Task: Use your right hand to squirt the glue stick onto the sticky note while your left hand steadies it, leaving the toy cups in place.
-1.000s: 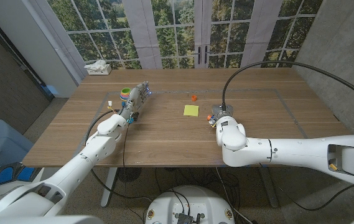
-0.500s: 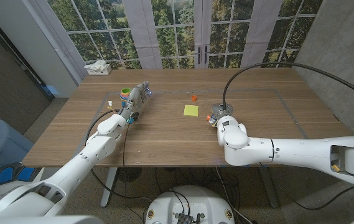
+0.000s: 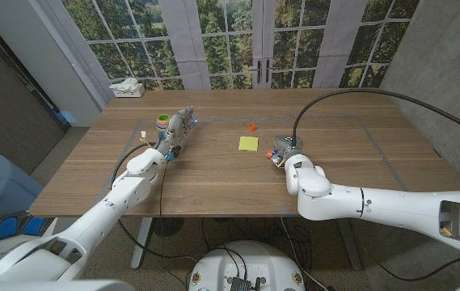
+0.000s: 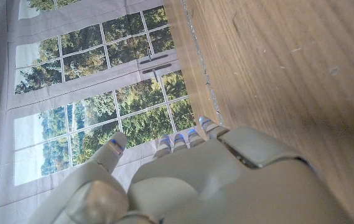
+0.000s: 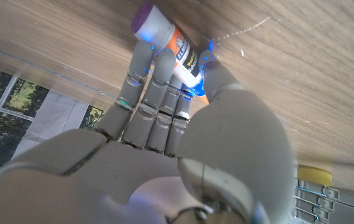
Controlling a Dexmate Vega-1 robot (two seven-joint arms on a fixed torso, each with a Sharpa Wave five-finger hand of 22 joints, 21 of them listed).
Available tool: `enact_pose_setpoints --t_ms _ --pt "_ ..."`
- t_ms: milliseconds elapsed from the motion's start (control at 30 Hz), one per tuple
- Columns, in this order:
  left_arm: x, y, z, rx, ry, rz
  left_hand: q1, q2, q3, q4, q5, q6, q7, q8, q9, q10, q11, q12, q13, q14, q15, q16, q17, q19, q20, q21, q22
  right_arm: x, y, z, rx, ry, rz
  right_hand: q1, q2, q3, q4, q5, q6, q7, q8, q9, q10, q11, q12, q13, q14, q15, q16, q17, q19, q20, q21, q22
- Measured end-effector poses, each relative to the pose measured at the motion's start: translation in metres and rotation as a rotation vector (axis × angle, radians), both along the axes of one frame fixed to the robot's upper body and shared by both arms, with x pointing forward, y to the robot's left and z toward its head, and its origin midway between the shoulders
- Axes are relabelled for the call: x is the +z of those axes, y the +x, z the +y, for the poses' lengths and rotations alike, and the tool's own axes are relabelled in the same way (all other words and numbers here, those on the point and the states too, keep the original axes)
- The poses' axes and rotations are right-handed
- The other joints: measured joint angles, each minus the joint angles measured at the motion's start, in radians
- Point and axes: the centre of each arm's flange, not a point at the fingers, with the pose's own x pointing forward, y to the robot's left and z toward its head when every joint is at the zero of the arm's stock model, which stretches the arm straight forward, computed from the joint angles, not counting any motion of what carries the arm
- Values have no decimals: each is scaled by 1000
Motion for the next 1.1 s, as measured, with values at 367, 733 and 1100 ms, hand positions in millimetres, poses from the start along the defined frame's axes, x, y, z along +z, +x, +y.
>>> enact_pose_setpoints --t_ms 367,733,1100 --pt "0 2 -1 -2 0 2 0 0 -4 -4 0 0 0 0 0 -4 4 0 0 0 0 0 0 0 0 0 0 3 -4 -7 47 56 -117 11 -11 0 0 -3 13 8 7 -2 11 11 -8 0 39 -14 -77 -62 18 -4 76 14" --pt "1 4 -2 -5 1 5 4 4 0 -8 0 0 0 0 0 -4 4 0 0 0 0 0 -2 -5 5 0 0 9 -7 -11 96 85 -245 22 -22 0 0 -7 36 6 7 -18 28 3 -24 0 53 -21 -213 -171 -81 13 108 5" --pt "2 8 -3 -6 2 9 7 7 -4 -13 0 0 0 0 0 -4 4 0 0 0 0 0 1 -5 5 0 0 14 -11 -13 156 128 -384 28 -28 0 0 -8 43 3 1 -21 28 3 -37 0 91 -37 -267 -228 -95 12 137 -14"
